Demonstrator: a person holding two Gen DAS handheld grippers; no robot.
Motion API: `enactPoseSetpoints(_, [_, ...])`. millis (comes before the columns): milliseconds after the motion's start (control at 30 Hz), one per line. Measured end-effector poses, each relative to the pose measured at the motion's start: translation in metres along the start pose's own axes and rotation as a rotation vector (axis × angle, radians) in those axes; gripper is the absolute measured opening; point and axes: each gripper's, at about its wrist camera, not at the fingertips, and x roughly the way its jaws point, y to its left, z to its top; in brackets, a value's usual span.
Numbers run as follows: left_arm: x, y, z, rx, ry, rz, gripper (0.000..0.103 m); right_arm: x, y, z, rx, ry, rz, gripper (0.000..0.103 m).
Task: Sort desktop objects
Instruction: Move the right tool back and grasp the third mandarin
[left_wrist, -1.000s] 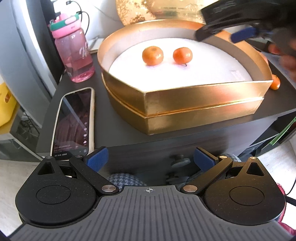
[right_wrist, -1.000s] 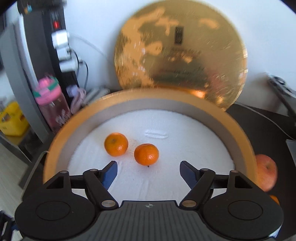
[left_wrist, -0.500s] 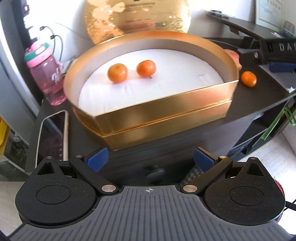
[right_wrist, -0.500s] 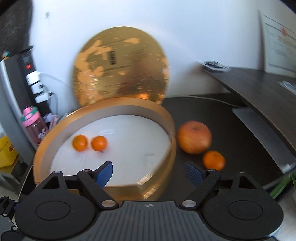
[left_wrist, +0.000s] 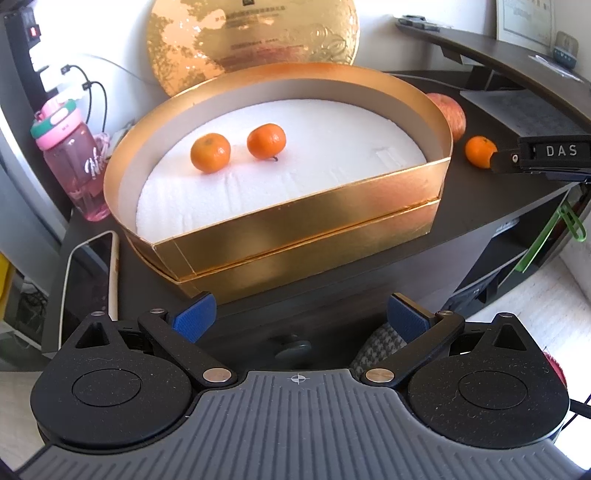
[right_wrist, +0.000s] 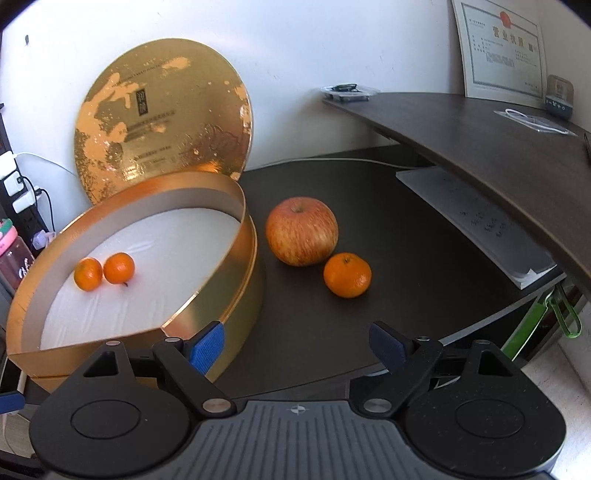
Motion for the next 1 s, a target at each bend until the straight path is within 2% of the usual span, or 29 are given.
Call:
enactPoseSetpoints(167, [0.002, -0.004, 0.0, 0.016, -0.003, -0.002, 0.101, 0.011, -0.006, -0.002, -0.012, -0.018, -0.004, 0.085])
enactPoseSetpoints(333, [0.004, -0.006, 0.002, 0.022, -0.004, -0.004, 0.101, 0.032, -0.02, 0.001, -0.017, -0.05, -0.004, 0.077])
enactPoseSetpoints(633, [0.013, -0.007, 0.006, 0.026, 0.007, 0.001, 0.101, 0.071, -0.039, 0.011, -0.003, -0.064, -0.037, 0.072])
enactPoseSetpoints(767, [0.017, -0.007, 0.006, 0.03, 0.013, -0.003, 0.101, 0.085, -0.043, 0.015, 0.003, -0.058, -0.049, 0.065])
enactPoseSetpoints(1000, [0.019, -0.005, 0.006, 0.027, 0.02, -0.003, 0.101, 0.104, -0.041, 0.019, -0.008, -0.038, -0.07, 0.061])
